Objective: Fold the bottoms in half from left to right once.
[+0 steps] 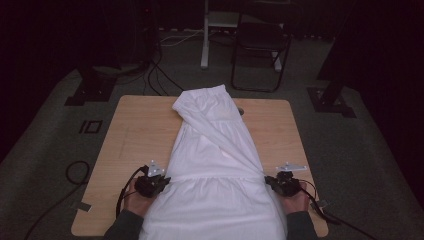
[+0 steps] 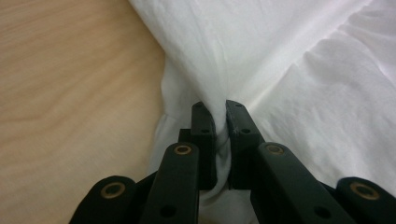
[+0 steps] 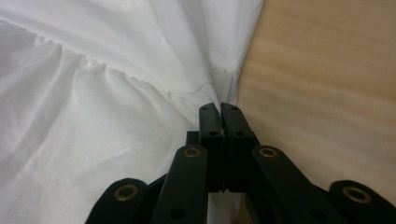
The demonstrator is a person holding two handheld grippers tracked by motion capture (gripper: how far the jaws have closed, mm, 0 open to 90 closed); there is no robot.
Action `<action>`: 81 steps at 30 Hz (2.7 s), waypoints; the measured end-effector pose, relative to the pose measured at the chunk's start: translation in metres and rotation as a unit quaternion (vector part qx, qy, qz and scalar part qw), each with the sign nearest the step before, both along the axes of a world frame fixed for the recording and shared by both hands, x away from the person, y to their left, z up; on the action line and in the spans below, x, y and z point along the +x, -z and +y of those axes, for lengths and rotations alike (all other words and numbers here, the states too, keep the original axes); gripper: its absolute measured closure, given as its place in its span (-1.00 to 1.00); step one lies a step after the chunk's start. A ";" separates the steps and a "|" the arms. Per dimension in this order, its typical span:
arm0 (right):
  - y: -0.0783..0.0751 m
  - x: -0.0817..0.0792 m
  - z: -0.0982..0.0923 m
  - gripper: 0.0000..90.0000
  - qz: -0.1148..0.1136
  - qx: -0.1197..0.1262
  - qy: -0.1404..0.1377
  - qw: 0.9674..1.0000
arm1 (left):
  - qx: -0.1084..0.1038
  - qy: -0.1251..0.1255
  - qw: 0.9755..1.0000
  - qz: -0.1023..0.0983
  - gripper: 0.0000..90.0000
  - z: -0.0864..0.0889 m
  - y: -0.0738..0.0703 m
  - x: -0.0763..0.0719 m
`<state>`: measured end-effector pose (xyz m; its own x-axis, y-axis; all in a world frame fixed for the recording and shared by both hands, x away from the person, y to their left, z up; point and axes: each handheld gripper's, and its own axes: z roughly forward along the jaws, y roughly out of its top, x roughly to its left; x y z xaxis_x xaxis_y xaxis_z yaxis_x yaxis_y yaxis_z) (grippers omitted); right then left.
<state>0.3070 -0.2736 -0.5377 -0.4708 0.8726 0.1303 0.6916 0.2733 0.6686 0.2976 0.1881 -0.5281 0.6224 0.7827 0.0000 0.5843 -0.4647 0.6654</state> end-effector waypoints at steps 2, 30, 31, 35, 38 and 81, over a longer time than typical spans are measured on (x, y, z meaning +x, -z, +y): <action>-0.002 -0.001 0.001 0.72 0.000 -0.004 -0.007 1.000 | -0.010 -0.008 1.000 -0.021 0.63 0.000 -0.005 0.000; -0.035 0.133 0.053 0.97 -0.056 0.005 0.074 0.996 | 0.005 -0.034 0.999 -0.003 0.04 -0.027 -0.004 0.082; -0.031 0.134 0.050 0.97 -0.044 0.002 0.074 0.996 | 0.005 -0.034 0.999 -0.006 0.04 -0.026 -0.005 0.082; -0.010 0.136 0.049 0.97 -0.015 -0.014 0.064 0.998 | 0.002 -0.039 0.999 -0.033 0.02 -0.027 -0.021 0.089; -0.001 0.138 0.050 0.93 -0.010 -0.013 0.056 0.998 | -0.010 -0.043 0.998 -0.055 0.01 -0.030 -0.034 0.107; -0.039 0.078 0.095 0.00 -0.070 -0.031 -0.098 0.992 | -0.015 0.000 1.000 -0.013 0.81 -0.020 0.008 0.042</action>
